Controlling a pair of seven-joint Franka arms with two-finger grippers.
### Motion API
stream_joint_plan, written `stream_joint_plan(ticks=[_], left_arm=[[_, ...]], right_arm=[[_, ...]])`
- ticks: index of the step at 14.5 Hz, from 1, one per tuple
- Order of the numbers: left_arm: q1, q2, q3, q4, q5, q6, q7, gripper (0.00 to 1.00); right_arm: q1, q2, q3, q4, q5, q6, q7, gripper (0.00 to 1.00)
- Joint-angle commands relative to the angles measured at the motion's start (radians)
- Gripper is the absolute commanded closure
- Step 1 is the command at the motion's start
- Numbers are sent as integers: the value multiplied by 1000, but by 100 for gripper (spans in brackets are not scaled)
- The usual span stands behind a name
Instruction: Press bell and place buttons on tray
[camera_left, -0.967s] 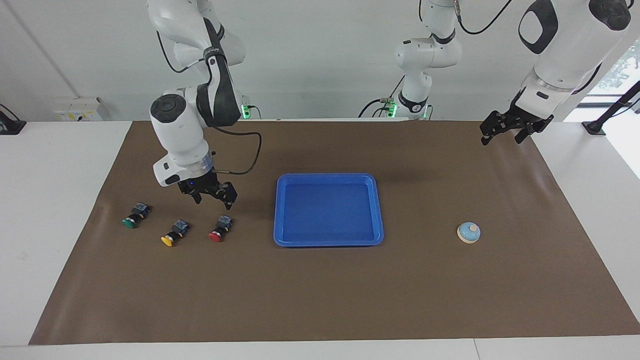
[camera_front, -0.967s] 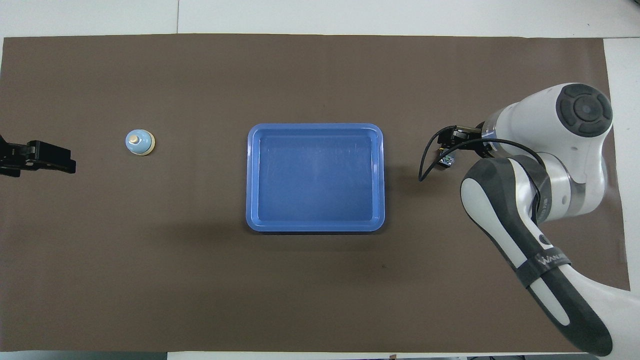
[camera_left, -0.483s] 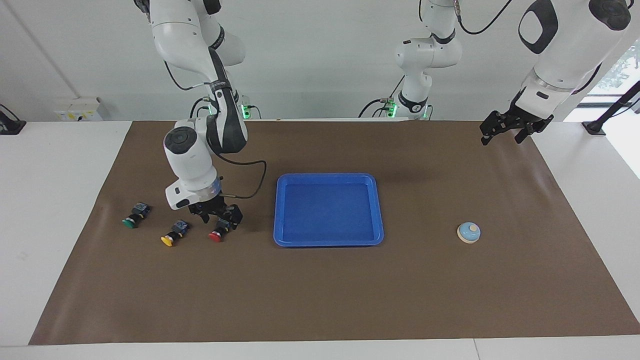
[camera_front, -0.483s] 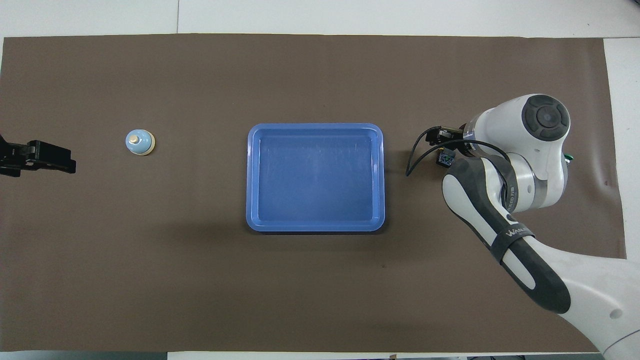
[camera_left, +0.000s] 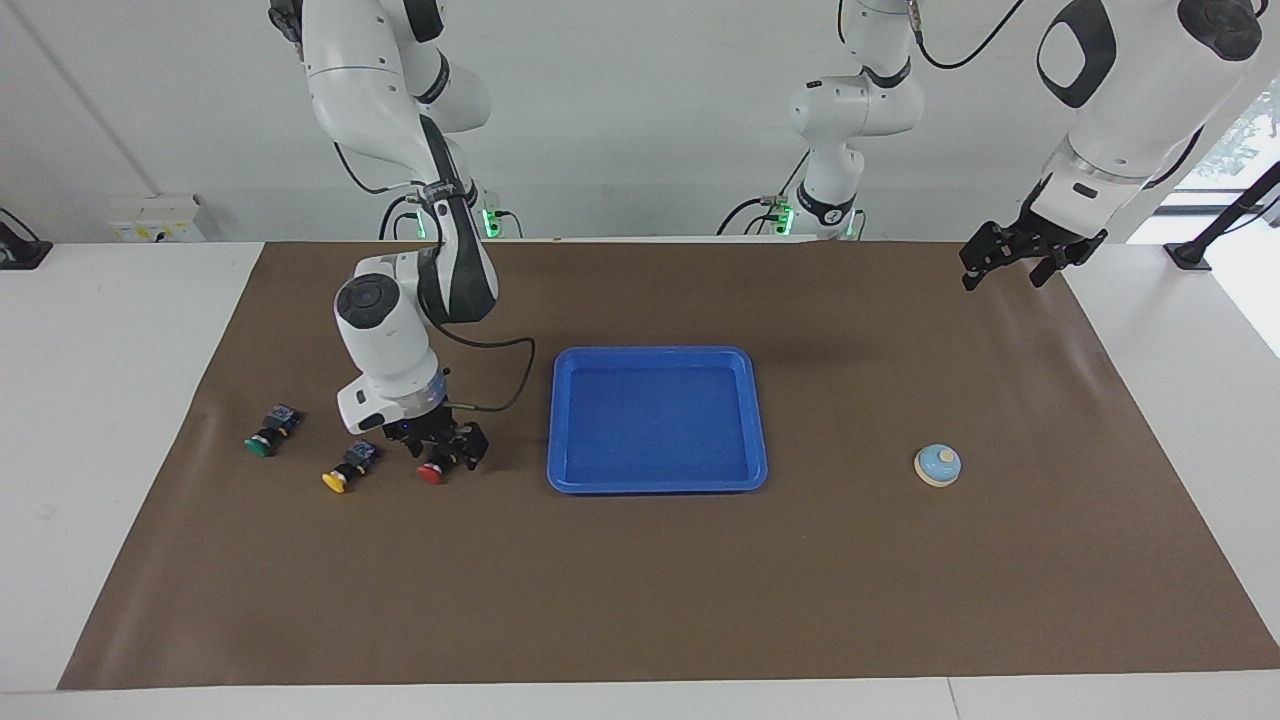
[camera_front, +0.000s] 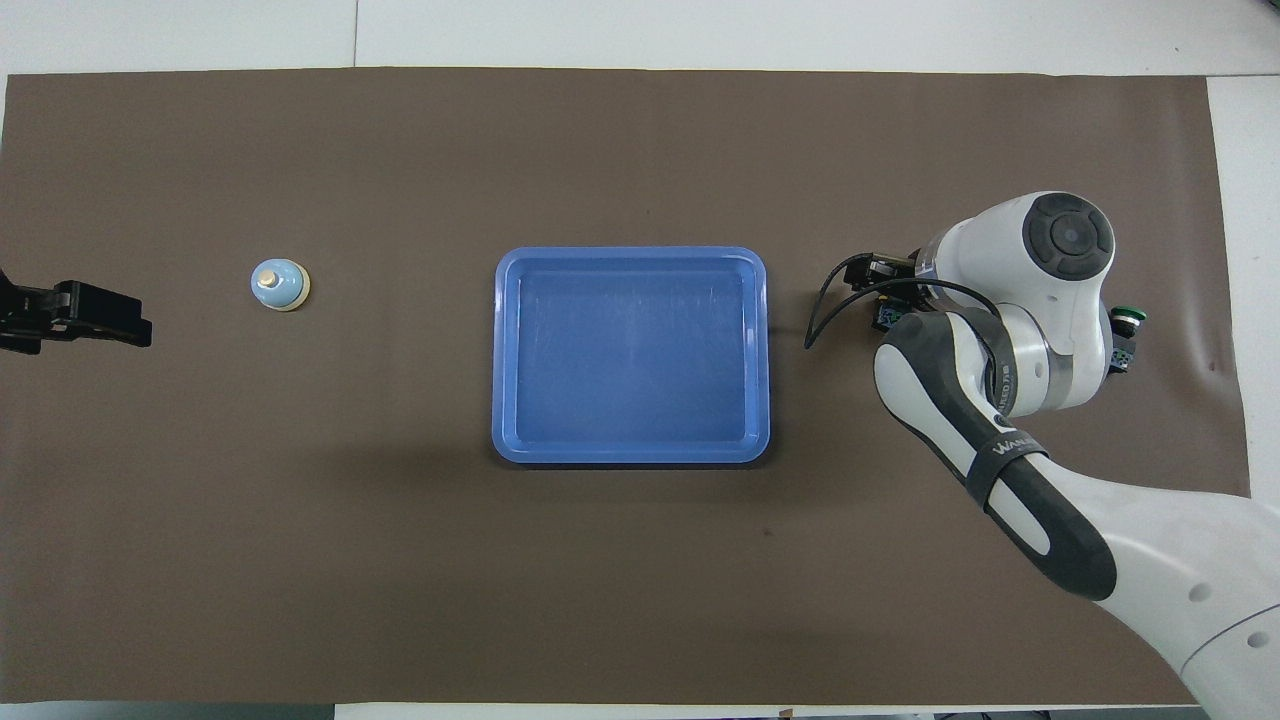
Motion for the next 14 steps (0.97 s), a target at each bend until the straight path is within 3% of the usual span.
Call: stream_joint_plan(ticks=[1, 7, 8, 9, 12, 14], left_arm=[[-3, 1, 3, 11, 12, -18, -5, 0], [-3, 1, 3, 11, 12, -19, -5, 0], [-3, 1, 3, 11, 12, -19, -5, 0], [-3, 1, 3, 11, 12, -19, -5, 0], [-3, 1, 3, 11, 12, -19, -5, 0], [-3, 1, 3, 11, 12, -19, -5, 0]], right_arm=[[-3, 7, 5, 2, -7, -4, -4, 0], [-9, 4, 5, -5, -7, -22, -42, 0], [-12, 4, 5, -5, -8, -22, -45, 8], [-12, 4, 5, -7, -8, -22, -53, 25], [-10, 0, 5, -19, -8, -22, -53, 98], [-10, 0, 5, -19, -8, -30, -53, 100]])
